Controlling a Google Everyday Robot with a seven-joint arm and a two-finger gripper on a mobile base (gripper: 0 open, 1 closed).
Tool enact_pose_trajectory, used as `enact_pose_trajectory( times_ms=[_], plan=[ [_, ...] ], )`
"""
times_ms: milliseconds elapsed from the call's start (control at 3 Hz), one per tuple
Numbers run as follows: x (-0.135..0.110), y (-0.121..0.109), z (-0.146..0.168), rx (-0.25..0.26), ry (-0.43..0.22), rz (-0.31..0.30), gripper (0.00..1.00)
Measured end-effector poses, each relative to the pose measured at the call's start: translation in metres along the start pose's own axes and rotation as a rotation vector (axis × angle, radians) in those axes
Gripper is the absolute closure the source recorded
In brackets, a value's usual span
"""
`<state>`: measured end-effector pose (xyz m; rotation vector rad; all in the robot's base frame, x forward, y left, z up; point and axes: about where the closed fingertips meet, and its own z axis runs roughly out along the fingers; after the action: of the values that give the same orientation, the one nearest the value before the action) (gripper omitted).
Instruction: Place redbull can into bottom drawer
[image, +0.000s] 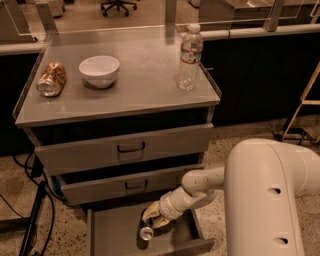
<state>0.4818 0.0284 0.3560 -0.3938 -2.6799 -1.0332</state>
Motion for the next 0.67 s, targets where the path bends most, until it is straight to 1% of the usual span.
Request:
enact_pose_trajectory(
  times_ms=[333, 667],
  plan=[
    [-0.0112, -0.0157, 0.0087, -0.014, -0.018, 0.061, 1.0],
    [-0.0109, -0.0161, 0.0095, -0.014, -0.017, 0.062, 1.0]
  ],
)
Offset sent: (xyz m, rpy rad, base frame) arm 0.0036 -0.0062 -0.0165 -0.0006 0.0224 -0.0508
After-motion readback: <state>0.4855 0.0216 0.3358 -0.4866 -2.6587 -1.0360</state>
